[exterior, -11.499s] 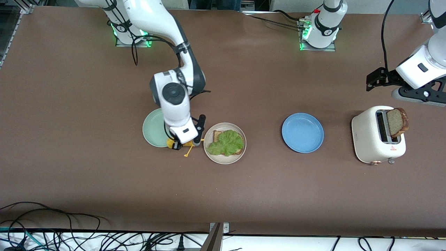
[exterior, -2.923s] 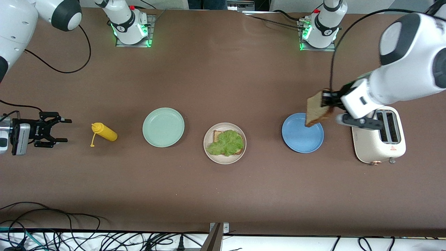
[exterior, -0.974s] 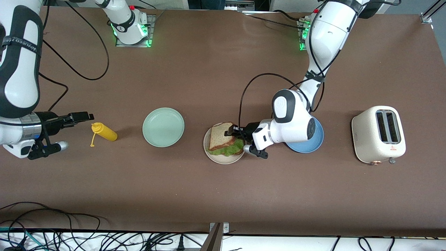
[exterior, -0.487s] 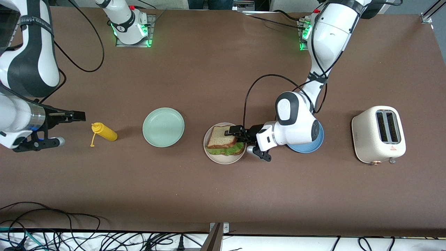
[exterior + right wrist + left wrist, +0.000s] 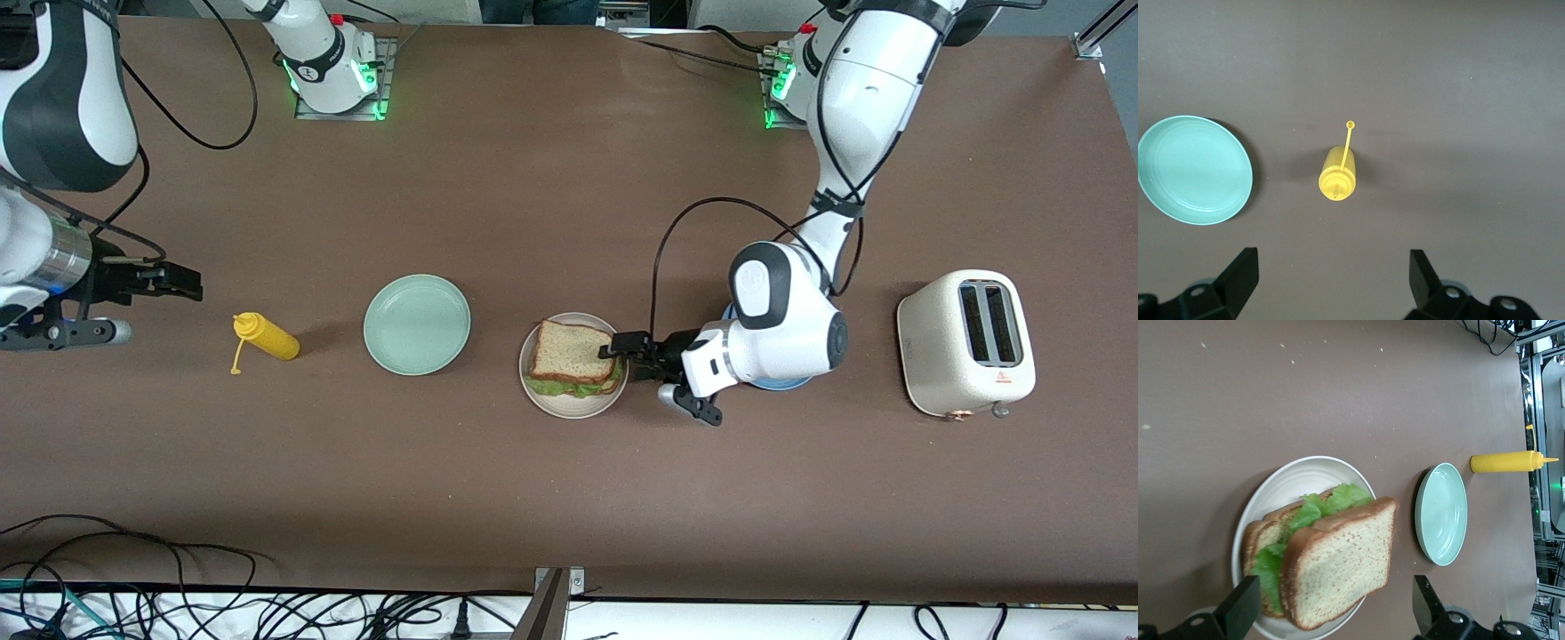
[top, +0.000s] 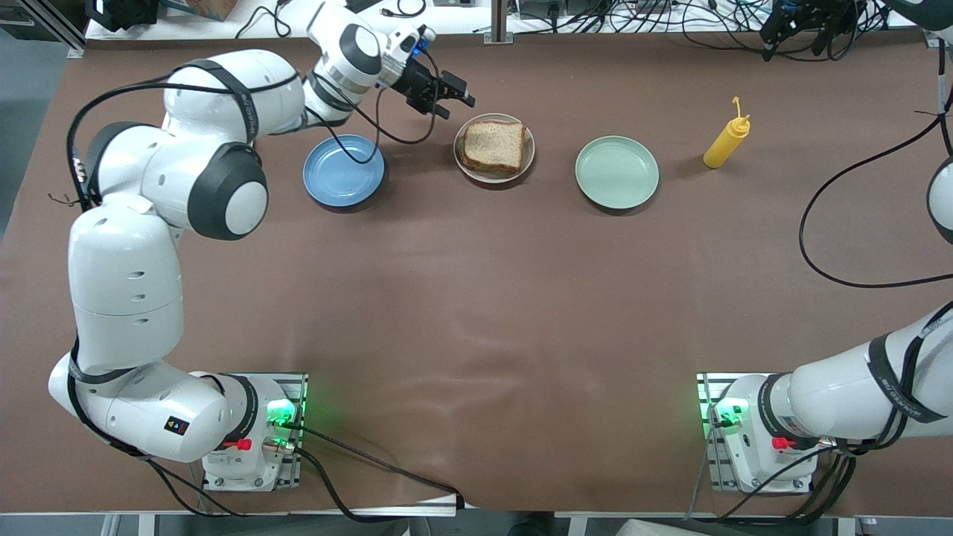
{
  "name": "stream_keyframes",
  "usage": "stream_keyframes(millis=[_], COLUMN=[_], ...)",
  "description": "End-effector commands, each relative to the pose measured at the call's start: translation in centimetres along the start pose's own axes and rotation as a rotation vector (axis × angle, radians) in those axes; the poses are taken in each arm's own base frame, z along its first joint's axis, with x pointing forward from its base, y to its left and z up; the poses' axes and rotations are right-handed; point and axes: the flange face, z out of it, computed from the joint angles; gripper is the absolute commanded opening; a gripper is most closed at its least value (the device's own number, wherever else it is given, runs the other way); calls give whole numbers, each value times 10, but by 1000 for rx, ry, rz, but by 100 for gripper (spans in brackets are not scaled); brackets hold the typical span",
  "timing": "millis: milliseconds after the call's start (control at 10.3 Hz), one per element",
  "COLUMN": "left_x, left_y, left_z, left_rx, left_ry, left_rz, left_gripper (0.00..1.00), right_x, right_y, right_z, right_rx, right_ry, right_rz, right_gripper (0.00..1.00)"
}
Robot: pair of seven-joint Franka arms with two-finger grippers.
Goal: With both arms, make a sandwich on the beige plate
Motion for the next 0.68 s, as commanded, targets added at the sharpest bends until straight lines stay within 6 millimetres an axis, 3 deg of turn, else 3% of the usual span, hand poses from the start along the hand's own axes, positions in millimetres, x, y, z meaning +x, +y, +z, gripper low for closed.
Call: stream_keyframes(millis=[0,292,585], left_x=[3,2,-7], left_y=[-5,-4,15], left_z=[-49,-115,-160], left_rx=[37,169,319], left_ry=[-26,-113,-196], left_rz=[45,69,72], left_gripper=[100,100,100], right_x=[-4,-5,-5], right_y=[-4,-7,-2], right_z=[-11,-22,-25], right_rx=[-6,56,57], right_ry=[33,50,56], right_rz=[8,112,123], right_gripper=[100,100,100])
